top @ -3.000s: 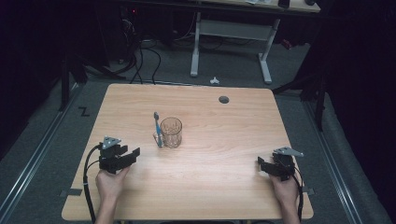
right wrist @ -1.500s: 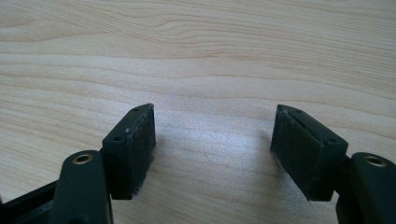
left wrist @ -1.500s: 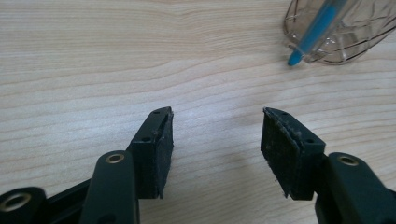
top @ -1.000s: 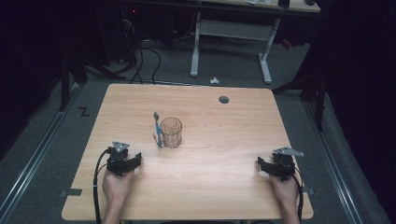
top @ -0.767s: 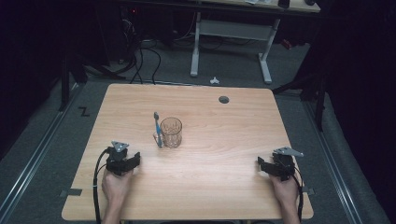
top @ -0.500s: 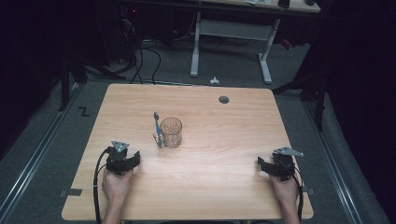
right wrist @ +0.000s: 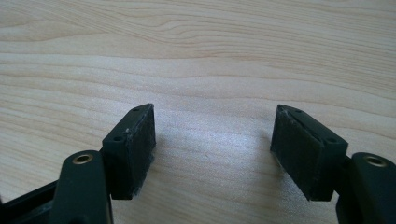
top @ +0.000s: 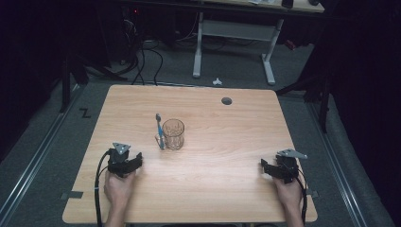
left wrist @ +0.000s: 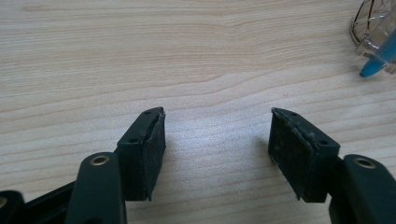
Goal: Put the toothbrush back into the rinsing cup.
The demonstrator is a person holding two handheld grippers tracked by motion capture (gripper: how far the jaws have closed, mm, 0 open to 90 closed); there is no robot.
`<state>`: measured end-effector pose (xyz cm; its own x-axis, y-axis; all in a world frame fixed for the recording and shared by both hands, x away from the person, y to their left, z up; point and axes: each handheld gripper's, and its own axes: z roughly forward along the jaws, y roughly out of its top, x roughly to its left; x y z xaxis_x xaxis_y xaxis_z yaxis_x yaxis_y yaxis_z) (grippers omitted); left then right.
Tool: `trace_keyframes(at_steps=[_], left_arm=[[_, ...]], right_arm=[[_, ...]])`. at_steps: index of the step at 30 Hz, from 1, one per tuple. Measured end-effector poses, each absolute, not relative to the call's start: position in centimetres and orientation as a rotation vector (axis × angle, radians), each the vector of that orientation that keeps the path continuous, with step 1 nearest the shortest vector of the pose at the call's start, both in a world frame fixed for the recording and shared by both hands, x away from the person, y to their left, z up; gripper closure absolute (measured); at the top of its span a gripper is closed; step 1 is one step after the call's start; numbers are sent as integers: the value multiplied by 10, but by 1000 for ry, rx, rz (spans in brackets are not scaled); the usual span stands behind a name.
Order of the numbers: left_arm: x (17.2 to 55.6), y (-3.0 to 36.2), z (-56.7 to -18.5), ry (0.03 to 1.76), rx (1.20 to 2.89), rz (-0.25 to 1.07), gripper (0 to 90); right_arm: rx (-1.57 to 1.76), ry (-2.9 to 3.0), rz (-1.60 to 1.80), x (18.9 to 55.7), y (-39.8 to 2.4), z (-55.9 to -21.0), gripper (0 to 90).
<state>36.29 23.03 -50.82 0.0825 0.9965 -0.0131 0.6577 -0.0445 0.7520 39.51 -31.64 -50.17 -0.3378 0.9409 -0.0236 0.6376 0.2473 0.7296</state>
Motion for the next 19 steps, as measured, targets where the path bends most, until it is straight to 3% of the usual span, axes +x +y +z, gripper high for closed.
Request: trace_keyframes(at_steps=[19], left_arm=[[362,230,-508,1646,1762,730,351]], right_arm=[[1441,2060,872,395,-317,-502,310]])
